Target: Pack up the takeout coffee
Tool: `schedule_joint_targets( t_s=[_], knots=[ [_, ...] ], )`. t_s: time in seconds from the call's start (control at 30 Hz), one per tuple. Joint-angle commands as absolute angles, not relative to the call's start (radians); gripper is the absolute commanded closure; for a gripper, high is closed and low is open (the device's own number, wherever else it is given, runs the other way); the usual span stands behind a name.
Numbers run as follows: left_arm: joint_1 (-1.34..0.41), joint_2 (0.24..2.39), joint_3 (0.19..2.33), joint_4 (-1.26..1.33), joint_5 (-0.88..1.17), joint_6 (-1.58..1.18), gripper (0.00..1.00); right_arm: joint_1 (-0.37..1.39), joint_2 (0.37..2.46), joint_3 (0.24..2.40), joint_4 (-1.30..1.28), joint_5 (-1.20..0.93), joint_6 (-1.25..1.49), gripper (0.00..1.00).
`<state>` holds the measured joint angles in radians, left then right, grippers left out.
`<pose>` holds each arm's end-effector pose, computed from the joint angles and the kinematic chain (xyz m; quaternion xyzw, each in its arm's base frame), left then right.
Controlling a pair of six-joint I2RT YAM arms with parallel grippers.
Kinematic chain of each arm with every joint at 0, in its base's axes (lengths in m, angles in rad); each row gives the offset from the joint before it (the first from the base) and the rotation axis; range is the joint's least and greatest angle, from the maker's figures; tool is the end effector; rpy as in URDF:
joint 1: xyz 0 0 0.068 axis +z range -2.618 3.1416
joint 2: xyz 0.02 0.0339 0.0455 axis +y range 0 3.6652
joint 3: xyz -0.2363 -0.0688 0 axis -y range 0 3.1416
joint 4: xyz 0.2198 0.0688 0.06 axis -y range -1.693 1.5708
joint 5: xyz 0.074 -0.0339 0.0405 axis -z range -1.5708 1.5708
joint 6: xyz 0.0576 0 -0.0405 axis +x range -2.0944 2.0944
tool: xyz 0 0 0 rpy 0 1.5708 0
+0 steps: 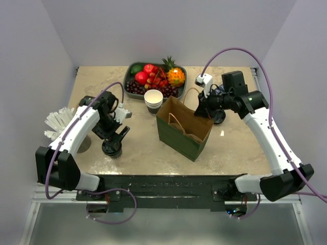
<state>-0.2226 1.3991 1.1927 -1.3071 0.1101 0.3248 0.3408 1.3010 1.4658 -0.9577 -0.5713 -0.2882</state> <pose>0.2079 -0.0535 0.2290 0.2713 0.9605 -0.0535 0.0314 0.2251 0.1129 0.3493 -0.3763 0.8112 0.2702 0.3569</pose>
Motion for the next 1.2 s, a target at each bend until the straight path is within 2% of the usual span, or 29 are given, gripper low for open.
schedule_joint_targets(
  t_s=[0.0, 0.4, 0.7, 1.17],
  knots=[
    [-0.215, 1.414, 1.190, -1.315, 0.135, 0.333, 0.00, 0.337, 1.307, 1.516, -0.939, -0.581, -0.291, 1.00],
    [-0.216, 1.420, 1.180, -1.313, 0.144, 0.337, 0.01, 0.339, 1.293, 1.500, -0.934, -0.574, -0.295, 1.00],
    [-0.216, 1.411, 1.170, -1.305, 0.156, 0.344, 0.08, 0.339, 1.295, 1.502, -0.928, -0.577, -0.291, 1.00],
    [-0.221, 1.376, 1.140, -1.264, 0.143, 0.367, 0.08, 0.337, 1.287, 1.493, -0.920, -0.577, -0.290, 1.00]
  ],
)
